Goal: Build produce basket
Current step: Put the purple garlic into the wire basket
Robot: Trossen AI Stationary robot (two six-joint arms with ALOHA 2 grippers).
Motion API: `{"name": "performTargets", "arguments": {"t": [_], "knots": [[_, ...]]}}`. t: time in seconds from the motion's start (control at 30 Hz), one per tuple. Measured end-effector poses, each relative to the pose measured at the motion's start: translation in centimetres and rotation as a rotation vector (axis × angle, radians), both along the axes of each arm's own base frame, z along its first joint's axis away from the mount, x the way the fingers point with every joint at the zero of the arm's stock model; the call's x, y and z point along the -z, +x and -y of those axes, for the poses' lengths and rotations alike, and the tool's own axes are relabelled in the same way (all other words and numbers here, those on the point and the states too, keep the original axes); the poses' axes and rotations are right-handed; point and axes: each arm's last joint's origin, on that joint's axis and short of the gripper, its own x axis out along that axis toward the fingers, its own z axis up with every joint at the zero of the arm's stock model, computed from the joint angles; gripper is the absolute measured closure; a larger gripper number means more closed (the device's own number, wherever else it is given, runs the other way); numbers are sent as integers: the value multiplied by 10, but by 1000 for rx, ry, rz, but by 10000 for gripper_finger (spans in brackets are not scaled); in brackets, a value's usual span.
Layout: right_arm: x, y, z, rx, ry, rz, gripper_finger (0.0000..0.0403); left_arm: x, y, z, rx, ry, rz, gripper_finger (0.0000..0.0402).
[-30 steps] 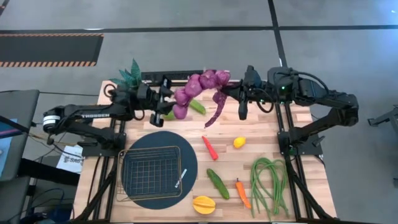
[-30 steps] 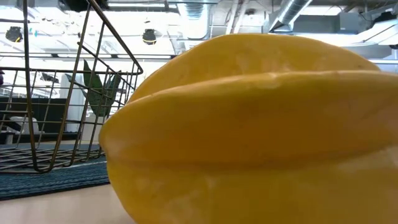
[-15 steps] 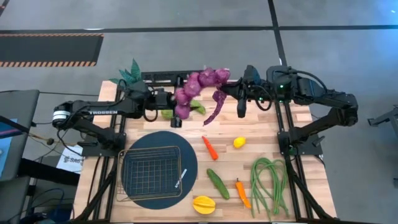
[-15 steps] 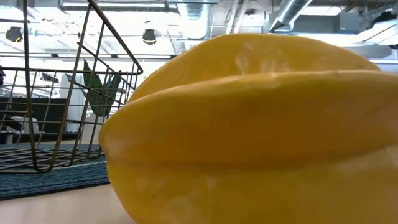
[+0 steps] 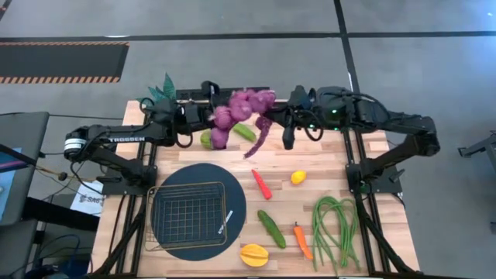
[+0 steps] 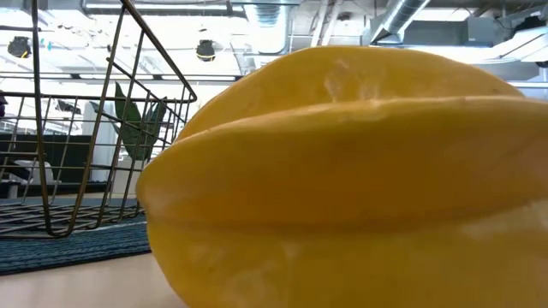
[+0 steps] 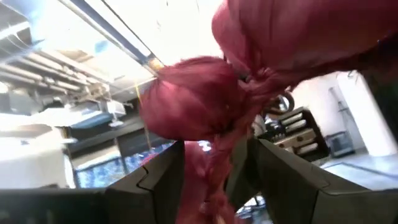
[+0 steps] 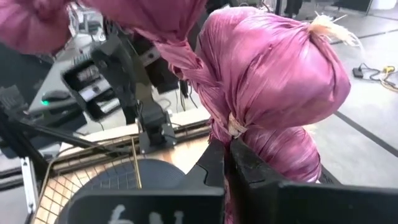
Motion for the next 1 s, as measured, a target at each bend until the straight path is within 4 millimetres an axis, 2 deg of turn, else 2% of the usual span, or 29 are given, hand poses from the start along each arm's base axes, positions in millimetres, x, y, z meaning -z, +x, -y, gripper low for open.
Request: {"name": "performTargets", "arguments": {"t": [0.37, 0.5, 0.67, 0.7, 1.0], "knots": [[26, 42, 8, 18, -7, -45, 393, 1, 0, -4, -97, -91, 12, 216], [25, 41, 8, 17, -7, -41, 393, 1, 0, -5, -126, -115, 7, 249], [15, 27, 4, 6, -8, -18, 392, 1, 0, -4, -93, -80, 4, 374], [14, 25, 3, 4, -8, -19, 391, 1, 0, -5, -80, -76, 3, 384], [7, 17, -7, -29, -9, 5, 350, 0, -1, -8, -91, -94, 5, 398]]}}
